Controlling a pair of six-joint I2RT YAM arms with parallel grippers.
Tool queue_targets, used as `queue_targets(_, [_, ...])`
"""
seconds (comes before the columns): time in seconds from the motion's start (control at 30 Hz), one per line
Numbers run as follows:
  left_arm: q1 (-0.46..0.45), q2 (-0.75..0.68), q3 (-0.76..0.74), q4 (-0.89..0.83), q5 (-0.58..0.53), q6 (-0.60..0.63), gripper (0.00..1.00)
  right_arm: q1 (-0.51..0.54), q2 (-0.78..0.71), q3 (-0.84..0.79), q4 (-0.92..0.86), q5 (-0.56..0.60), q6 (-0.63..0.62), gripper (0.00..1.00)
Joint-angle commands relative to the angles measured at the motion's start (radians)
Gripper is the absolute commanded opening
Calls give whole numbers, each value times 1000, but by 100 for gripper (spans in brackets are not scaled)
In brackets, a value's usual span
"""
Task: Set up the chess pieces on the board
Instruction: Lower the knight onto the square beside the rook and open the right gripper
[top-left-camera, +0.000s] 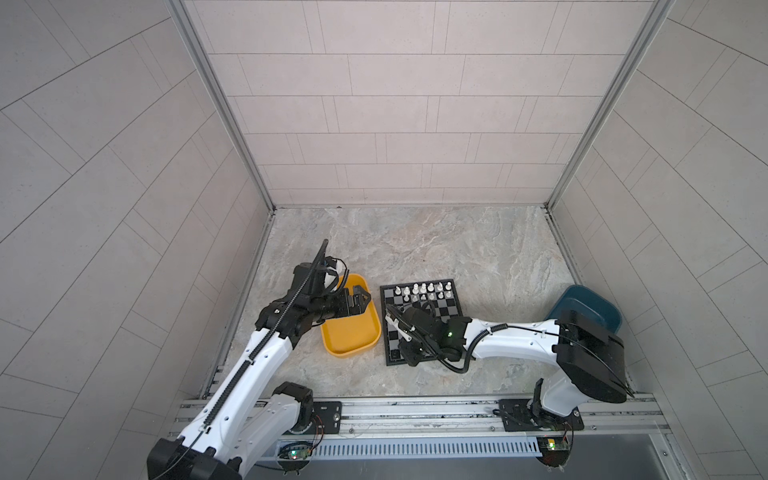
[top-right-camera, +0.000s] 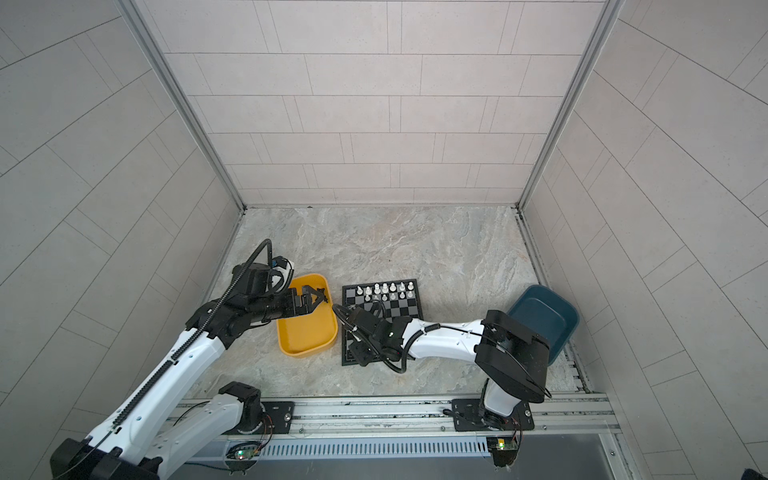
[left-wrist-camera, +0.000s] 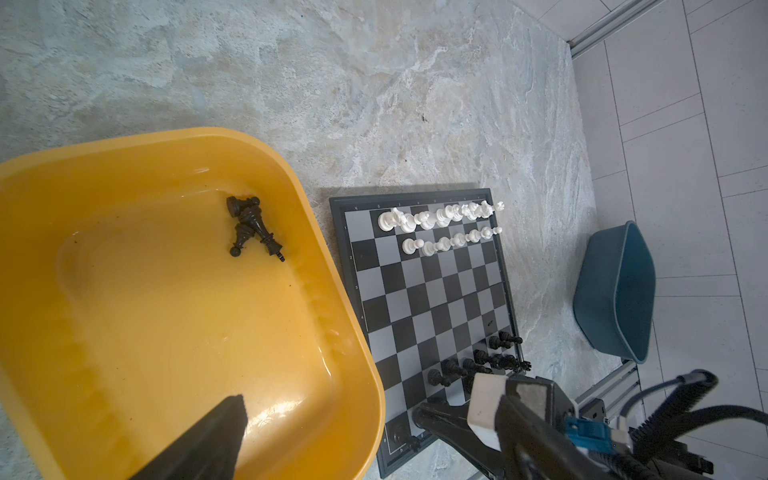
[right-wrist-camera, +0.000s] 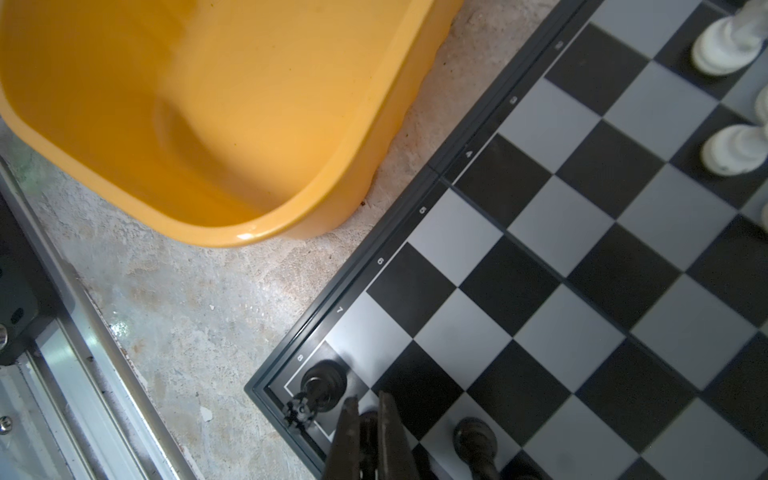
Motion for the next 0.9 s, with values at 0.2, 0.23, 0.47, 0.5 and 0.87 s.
queue_targets(0.2, [7,-7,-13,4,3,2,100,15,-17,-19,-20,26,20,4])
queue_targets(0.23, [8,-8,-12,2,4,2,100,15,-17,-18,-21,29,22,5])
queue_targets(0.47, [6,-6,-12,4,4,2,100,15,-40,-35,-24,60,33,12])
queue_targets(0.5, [8,-5,-14,6,3,2,100,15,-40,-38,-24,60,34,13])
queue_targets(0.87, [7,6,-15,6,2,0,100,22,-37,-20,-26,53,13,20])
